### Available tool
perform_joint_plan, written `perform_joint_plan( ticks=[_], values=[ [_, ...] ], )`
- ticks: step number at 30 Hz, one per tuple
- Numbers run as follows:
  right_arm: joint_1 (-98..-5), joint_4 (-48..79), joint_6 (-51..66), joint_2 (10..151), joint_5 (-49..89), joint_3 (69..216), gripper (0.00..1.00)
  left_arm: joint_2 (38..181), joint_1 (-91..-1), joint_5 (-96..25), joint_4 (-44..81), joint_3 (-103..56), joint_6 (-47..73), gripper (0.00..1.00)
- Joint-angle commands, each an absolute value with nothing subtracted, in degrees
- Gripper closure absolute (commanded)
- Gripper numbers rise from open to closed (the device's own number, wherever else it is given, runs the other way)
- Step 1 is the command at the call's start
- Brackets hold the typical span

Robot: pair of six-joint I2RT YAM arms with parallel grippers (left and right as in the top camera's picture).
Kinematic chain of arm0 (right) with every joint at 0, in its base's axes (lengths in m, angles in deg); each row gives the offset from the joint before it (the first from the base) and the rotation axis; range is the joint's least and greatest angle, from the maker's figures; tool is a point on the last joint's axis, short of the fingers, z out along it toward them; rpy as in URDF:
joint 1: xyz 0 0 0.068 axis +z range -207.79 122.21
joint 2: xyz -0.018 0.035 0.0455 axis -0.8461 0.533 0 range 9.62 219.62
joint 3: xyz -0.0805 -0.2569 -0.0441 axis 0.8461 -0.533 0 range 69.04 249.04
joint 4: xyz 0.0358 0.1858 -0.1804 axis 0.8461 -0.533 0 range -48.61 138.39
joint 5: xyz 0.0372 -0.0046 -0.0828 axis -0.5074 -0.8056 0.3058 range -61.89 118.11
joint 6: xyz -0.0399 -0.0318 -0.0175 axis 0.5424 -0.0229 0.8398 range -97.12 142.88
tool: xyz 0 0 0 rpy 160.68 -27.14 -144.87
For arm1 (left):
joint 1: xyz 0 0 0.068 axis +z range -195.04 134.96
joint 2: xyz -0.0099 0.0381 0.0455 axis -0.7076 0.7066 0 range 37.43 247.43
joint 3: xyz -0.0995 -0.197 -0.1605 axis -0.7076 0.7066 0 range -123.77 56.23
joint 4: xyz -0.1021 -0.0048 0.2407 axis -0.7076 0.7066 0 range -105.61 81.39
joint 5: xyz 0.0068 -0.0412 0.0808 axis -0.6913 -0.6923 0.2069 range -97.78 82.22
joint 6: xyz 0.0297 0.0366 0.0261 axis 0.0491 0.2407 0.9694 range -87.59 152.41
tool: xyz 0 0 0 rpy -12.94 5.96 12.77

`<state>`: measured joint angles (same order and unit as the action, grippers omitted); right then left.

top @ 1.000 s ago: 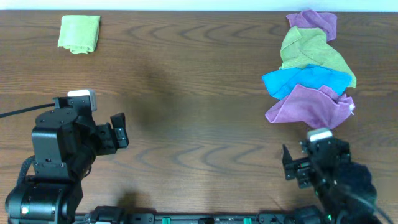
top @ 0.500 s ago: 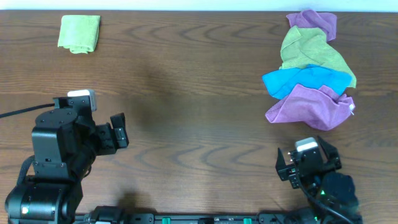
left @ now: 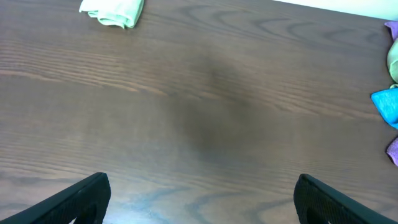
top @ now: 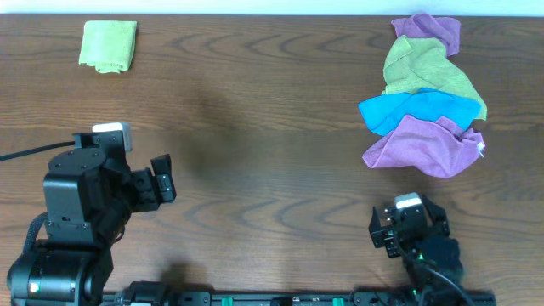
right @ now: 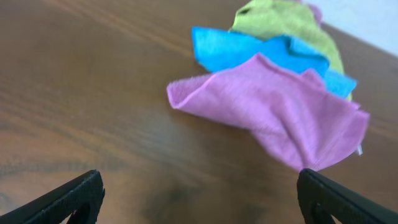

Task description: Fold the cloth

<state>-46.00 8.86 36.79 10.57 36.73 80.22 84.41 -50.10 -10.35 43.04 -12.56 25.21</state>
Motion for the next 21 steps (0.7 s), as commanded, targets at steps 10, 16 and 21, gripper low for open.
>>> perform_joint_plan(
  ticks=[10,16,21],
  values=[
    [-47.01,8.8,33.2,9.91,36.47,78.27,0.01,84.3,-50.32,-10.13,43.15,-12.54,26.02,0.05],
    [-47.01,8.8,33.2,9.94,36.45,78.27,0.01,84.3,-50.32,-10.13,43.15,-12.54,26.02,0.05],
    [-47.01,8.8,33.2,9.94,36.47,78.27,0.01,84.3,-50.32,-10.13,43.15,-12.54,25.99,0.05]
  ],
)
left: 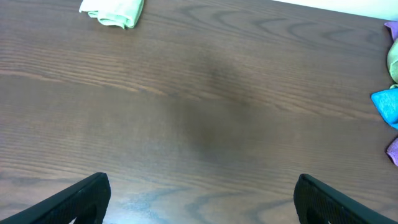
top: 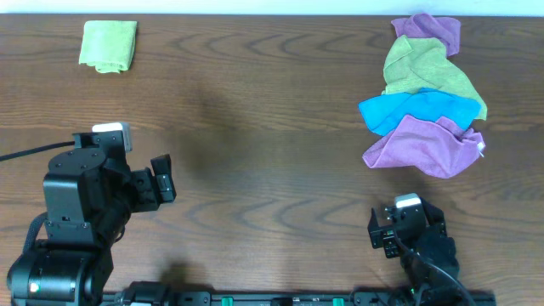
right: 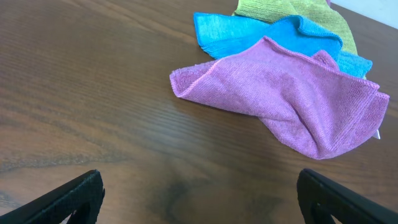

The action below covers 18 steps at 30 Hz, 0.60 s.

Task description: Fold the cloth

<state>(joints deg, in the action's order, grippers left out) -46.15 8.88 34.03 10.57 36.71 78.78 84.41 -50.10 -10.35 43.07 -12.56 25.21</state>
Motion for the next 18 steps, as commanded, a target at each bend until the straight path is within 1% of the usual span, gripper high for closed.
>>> perform_joint_plan(
  ticks=[1,9,12,13,18],
  values=[
    [-47.01,8.8,33.2,9.94,36.47,78.27,0.01,84.3,-50.32,-10.13,43.15,-12.54,26.02,0.05],
    [-47.01,8.8,33.2,9.94,36.47,78.27,0.01,84.3,-50.32,-10.13,43.15,-12.54,26.02,0.05],
    [-47.01,8.8,33.2,9.94,36.47,78.27,0.01,84.26,-50.32,-0.66,44.05,-12.54,31.72,0.05],
    [-47.01,8.8,33.2,9.94,36.47,78.27,0.01,84.15,-50.32,1.63,44.92,-12.54,31.81,0.04],
    [-47.01,8.8,33.18,9.94,36.47,78.27,0.01,81.61,-50.32,1.65,49.47,-12.54,31.79,0.05]
  ],
)
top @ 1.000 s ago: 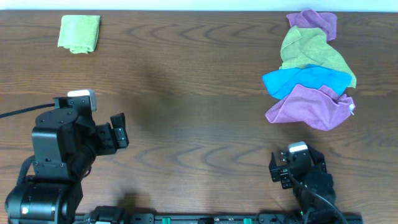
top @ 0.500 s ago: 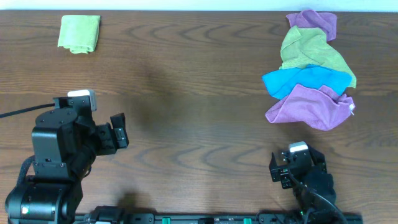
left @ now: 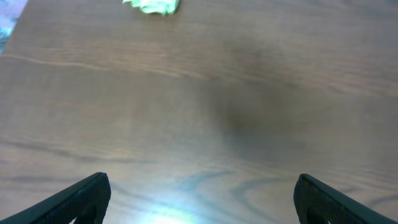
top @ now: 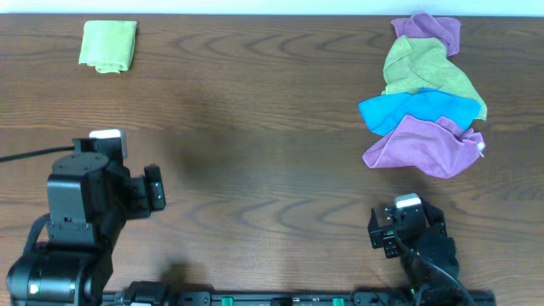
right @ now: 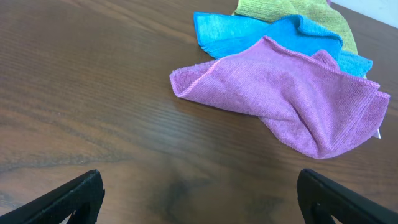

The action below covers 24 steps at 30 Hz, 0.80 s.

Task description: Fold the cloth

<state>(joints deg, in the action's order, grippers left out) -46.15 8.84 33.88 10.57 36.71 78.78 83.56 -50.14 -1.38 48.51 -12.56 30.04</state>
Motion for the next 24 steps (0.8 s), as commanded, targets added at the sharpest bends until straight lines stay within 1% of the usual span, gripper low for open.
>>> perform_joint_plan(
  ticks=[1,7,10,16,21,24],
  values=[
    [-47.01,8.8,33.18,9.94,36.47,78.27,0.01,80.5,-50.32,1.63,50.1,-12.54,31.79,0.04],
    [-47.01,8.8,33.2,9.94,36.47,78.27,0.01,72.35,-50.27,1.87,51.61,-12.43,32.95,0.05],
    [-47.01,8.8,33.2,9.94,36.47,78.27,0.01,68.94,-49.66,1.61,49.36,-10.57,32.88,0.05],
    [-47.01,8.8,33.2,9.94,36.47,78.27,0.01,58.64,-45.07,-1.65,32.86,6.28,32.88,0.05],
    [-47.01,8.8,33.2,9.94,36.47,78.27,0.01,51.21,-41.22,-8.51,19.18,22.1,32.86,0.05],
    [-47.01,8.8,33.2,9.94,36.47,78.27,0.01,48.46,-40.46,-10.28,13.8,29.16,32.88,0.05]
  ],
)
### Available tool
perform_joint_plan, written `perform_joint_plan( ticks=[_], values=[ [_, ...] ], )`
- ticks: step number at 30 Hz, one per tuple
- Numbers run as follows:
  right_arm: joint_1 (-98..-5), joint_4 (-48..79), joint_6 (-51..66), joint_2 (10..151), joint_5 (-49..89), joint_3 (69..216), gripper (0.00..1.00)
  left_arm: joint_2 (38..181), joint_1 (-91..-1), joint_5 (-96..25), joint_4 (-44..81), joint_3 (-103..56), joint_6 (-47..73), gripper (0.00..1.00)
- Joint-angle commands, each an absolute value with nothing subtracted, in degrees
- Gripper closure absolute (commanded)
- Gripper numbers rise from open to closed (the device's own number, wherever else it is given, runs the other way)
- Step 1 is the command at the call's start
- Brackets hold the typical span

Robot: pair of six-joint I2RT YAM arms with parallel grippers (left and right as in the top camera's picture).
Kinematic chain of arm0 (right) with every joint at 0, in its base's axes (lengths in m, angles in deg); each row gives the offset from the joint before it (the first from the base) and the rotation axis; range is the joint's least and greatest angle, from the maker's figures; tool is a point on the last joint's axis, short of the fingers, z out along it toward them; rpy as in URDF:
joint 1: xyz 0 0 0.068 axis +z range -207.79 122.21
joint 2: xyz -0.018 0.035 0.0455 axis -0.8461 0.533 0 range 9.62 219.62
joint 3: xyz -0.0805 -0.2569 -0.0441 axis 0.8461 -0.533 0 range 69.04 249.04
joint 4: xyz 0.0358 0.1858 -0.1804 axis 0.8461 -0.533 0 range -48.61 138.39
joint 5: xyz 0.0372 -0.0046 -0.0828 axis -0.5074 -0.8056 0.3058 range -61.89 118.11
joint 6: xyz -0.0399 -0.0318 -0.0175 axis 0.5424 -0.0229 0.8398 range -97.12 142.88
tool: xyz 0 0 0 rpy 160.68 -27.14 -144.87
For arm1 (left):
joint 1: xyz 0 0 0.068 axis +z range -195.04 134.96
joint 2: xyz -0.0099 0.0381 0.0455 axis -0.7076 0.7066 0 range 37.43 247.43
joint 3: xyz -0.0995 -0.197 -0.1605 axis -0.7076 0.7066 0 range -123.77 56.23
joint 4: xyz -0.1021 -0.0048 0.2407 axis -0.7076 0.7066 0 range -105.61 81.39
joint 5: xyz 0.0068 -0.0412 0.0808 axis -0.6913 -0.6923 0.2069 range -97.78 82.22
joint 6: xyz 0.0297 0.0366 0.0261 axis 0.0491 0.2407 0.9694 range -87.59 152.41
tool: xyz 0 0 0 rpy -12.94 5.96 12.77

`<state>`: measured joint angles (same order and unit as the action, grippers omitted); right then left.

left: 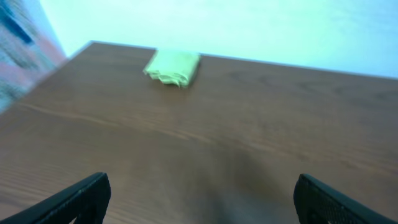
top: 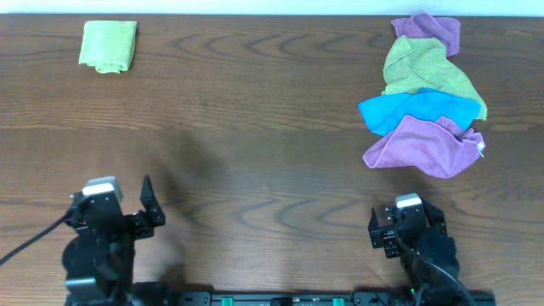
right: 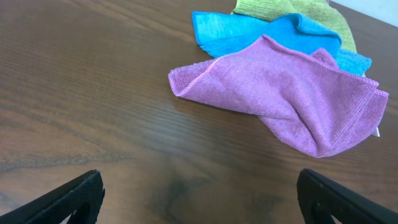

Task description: Fold the cloth

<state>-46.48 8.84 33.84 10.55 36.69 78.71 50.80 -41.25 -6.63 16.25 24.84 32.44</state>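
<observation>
A pile of crumpled cloths lies at the table's right: a purple cloth (top: 425, 144) (right: 292, 106) in front, a blue cloth (top: 416, 109) (right: 261, 34) behind it, a green cloth (top: 429, 72) (right: 292, 9) and another purple one (top: 429, 27) at the back. A folded light-green cloth (top: 109, 45) (left: 174, 67) sits at the far left corner. My left gripper (top: 144, 212) (left: 199, 202) stands open at the front left, holding nothing. My right gripper (top: 391, 234) (right: 199, 199) is open at the front right, short of the purple cloth.
Brown wooden table (top: 255, 127). Its far edge meets a pale wall (left: 249, 28); its left edge shows in the left wrist view. A black rail runs along the front edge (top: 280, 299).
My left arm has drawn back toward the front edge and tilted up, so its camera now looks across the table at the folded green cloth. The right arm and cloths have not moved.
Both grippers were open and empty throughout. The right gripper backed off a little from the purple cloth at first, then stayed put. The left arm stood at mid-left, shifted slightly left, and now sits low at the front left.
</observation>
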Motion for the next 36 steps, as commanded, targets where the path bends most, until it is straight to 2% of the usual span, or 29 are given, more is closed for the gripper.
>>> perform_joint_plan(
  ticks=[1,7,17,36],
  values=[
    [-47.01,8.8,33.2,9.94,36.47,78.27,0.01,47.65,-40.44,-10.37,12.4,31.2,32.86,0.05],
    [-47.01,8.8,33.2,9.94,36.47,78.27,0.01,43.58,-40.44,-10.37,5.21,40.97,32.86,0.05],
    [-47.01,8.8,33.2,9.94,36.45,78.27,0.01,39.65,-40.46,-10.24,4.88,47.39,32.86,0.05],
    [-47.01,8.8,33.2,9.94,36.47,78.27,0.01,37.64,-40.55,-10.8,4.38,50.23,32.22,0.05]
  ],
)
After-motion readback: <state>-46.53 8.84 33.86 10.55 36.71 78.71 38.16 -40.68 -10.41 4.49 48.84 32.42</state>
